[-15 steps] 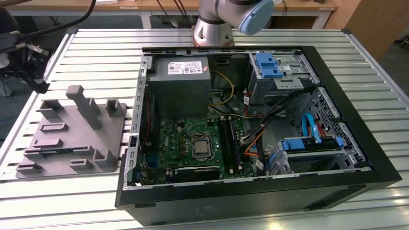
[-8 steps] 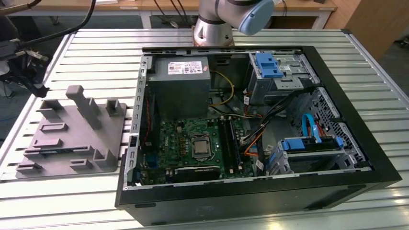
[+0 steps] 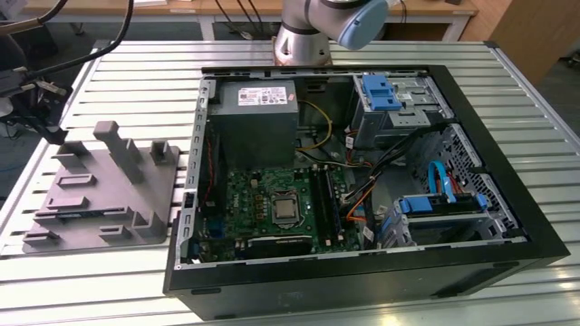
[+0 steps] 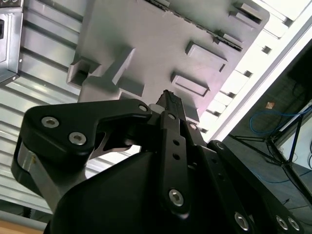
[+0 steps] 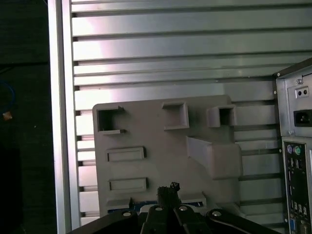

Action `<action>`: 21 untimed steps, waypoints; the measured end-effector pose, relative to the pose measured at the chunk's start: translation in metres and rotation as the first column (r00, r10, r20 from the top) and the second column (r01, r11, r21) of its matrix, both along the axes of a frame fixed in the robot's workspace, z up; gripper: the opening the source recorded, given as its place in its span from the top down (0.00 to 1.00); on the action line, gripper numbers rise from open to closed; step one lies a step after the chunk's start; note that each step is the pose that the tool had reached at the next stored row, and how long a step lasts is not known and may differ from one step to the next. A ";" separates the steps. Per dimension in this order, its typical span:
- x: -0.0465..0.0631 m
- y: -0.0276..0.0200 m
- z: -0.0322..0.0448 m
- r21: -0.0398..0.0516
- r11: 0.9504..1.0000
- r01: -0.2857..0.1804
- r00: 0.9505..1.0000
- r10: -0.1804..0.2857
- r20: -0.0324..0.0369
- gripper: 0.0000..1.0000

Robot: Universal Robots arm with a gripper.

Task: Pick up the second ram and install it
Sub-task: 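Reach for the second ram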

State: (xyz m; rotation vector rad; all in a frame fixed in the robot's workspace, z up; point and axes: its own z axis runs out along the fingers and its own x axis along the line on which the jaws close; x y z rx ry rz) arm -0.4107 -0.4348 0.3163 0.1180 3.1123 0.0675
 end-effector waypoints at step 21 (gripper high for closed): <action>-0.019 -0.0003 -0.0295 0.000 1.000 0.000 1.000 0.000 0.000 0.90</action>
